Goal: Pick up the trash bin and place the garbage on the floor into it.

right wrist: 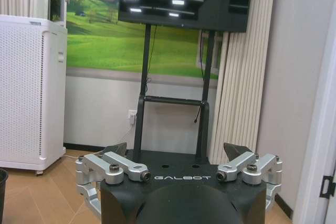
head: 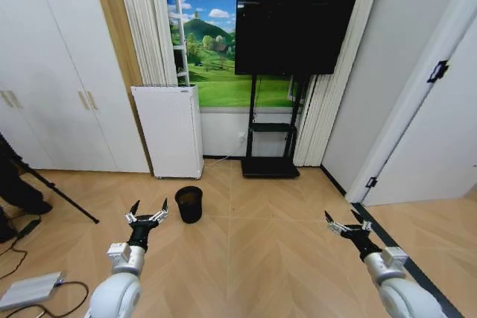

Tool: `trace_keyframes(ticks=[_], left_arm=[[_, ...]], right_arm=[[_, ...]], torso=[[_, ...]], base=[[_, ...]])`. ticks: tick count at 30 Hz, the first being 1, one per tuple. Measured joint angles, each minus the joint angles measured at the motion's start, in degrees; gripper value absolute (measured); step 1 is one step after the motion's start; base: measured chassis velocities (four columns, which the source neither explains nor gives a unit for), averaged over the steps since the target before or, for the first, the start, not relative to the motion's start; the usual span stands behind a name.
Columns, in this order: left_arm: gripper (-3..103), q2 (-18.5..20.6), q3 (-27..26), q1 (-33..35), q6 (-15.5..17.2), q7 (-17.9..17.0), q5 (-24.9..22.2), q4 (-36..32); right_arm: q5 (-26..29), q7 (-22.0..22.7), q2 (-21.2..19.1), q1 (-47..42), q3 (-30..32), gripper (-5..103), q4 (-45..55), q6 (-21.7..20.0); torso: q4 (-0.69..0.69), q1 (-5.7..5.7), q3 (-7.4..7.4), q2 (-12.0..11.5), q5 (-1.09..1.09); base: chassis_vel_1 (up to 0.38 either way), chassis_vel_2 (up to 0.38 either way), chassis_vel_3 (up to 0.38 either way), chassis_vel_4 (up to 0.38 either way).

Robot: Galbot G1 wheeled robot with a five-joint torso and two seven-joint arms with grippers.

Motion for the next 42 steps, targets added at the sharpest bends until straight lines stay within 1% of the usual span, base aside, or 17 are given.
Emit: trace_keyframes(ticks=[1, 5, 6, 7, 8, 9, 10, 11, 12, 14, 15, 16, 17, 20, 27, 32, 42], left_arm=[[100, 0.0, 0.0, 0.0, 0.0, 0.0, 0.0, 0.01], [100, 0.0, 0.0, 0.0, 0.0, -0.02, 0.0, 0.0], [100, 0.0, 0.01, 0.01, 0.01, 0.01, 0.0, 0.0], [100, 0.0, 0.0, 0.01, 0.0, 0.01, 0.0, 0.0], [100, 0.0, 0.0, 0.02, 0.0, -0.04, 0.0, 0.0], [100, 0.0, 0.0, 0.02, 0.0, -0.04, 0.0, 0.0], [100, 0.0, 0.0, 0.02, 0.0, -0.03, 0.0, 0.0], [100, 0.0, -0.01, 0.01, 0.0, -0.03, 0.0, 0.0], [100, 0.0, 0.01, 0.01, 0.0, -0.03, 0.0, 0.0], [100, 0.0, 0.01, -0.01, 0.0, -0.02, 0.0, 0.0], [100, 0.0, 0.01, -0.02, 0.0, -0.02, 0.0, 0.0], [100, 0.0, 0.01, -0.02, 0.0, -0.02, 0.0, 0.0], [100, 0.0, 0.01, -0.01, 0.0, -0.01, 0.0, 0.0], [100, 0.0, 0.0, -0.01, 0.0, -0.01, 0.0, 0.0], [100, 0.0, 0.0, 0.0, 0.0, 0.0, 0.0, 0.0], [100, 0.0, 0.0, 0.0, 0.0, 0.0, 0.0, 0.0], [100, 0.0, 0.0, 0.0, 0.0, 0.0, 0.0, 0.0]], right_arm=[[0.0, 0.0, 0.0, 0.0, 0.0, 100, 0.01, 0.0], [0.0, 0.0, 0.0, 0.01, 0.0, 100, 0.01, 0.0], [0.0, 0.0, 0.0, -0.01, 0.0, 100, 0.0, -0.01], [0.0, 0.0, 0.0, -0.01, 0.0, 100, 0.01, 0.0], [0.0, 0.0, 0.0, -0.01, 0.0, 100, 0.01, 0.0], [0.0, 0.0, 0.0, -0.01, 0.0, 100, 0.01, 0.0], [0.0, 0.0, 0.0, -0.01, 0.0, 100, 0.0, 0.0], [0.0, 0.0, 0.0, -0.01, 0.0, 100, 0.0, 0.0], [0.0, 0.0, 0.0, -0.01, 0.0, 100, 0.0, 0.0], [0.0, 0.0, 0.0, 0.0, 0.0, 100, 0.0, 0.0], [0.0, 0.0, 0.0, 0.0, 0.0, 100, 0.0, 0.0], [0.0, 0.0, 0.0, 0.0, 0.0, 100, 0.0, 0.0], [0.0, 0.0, 0.0, 0.01, 0.0, 100, 0.0, 0.0], [0.0, 0.0, 0.0, 0.02, 0.0, 100, 0.0, 0.0], [0.0, 0.0, 0.0, 0.01, 0.0, 100, 0.0, 0.0], [0.0, 0.0, 0.0, 0.01, 0.0, 100, 0.0, 0.0], [0.0, 0.0, 0.0, 0.01, 0.0, 100, 0.01, 0.0]], torso=[[0.0, 0.01, 0.01, 0.0, -0.08], [0.02, 0.0, 0.0, 0.0, 0.0], [-0.03, -0.02, -0.01, 0.01, 0.03], [0.0, -0.04, -0.02, 0.02, -0.05], [0.03, -0.03, -0.01, 0.01, -0.05], [0.03, -0.03, -0.01, 0.01, -0.05], [0.0, -0.04, -0.02, 0.02, 0.02], [-0.01, -0.04, -0.02, 0.01, 0.02], [-0.02, -0.02, -0.01, 0.01, -0.05], [-0.03, -0.01, 0.0, 0.0, -0.01], [-0.02, 0.01, 0.01, 0.0, 0.02], [-0.02, 0.01, 0.01, 0.0, 0.02], [-0.01, 0.04, 0.02, -0.01, -0.03], [0.05, 0.05, 0.03, -0.02, 0.0], [-0.01, 0.02, 0.01, -0.02, -0.02], [0.01, 0.01, 0.01, -0.01, -0.02], [0.0, 0.01, 0.01, -0.01, -0.02]], base=[[0.358, -0.362, -0.354, 0.345], [0.348, -0.346, -0.358, 0.342], [0.306, -0.289, -0.307, 0.321], [0.238, -0.289, -0.307, 0.267], [0.165, -0.123, -0.232, 0.168], [0.165, -0.123, -0.232, 0.168], [0.051, -0.072, -0.127, 0.168], [0.051, -0.072, -0.064, 0.072], [-0.039, -0.028, -0.064, 0.022], [-0.057, -0.023, -0.033, 0.022], [-0.074, -0.018, 0.063, -0.051], [-0.074, -0.018, 0.063, -0.051], [-0.071, 0.023, 0.063, -0.045], [-0.033, 0.054, 0.084, -0.046], [-0.002, 0.011, 0.005, -0.004], [0.0, 0.0, 0.0, 0.0], [0.0, 0.0, 0.0, 0.0]])
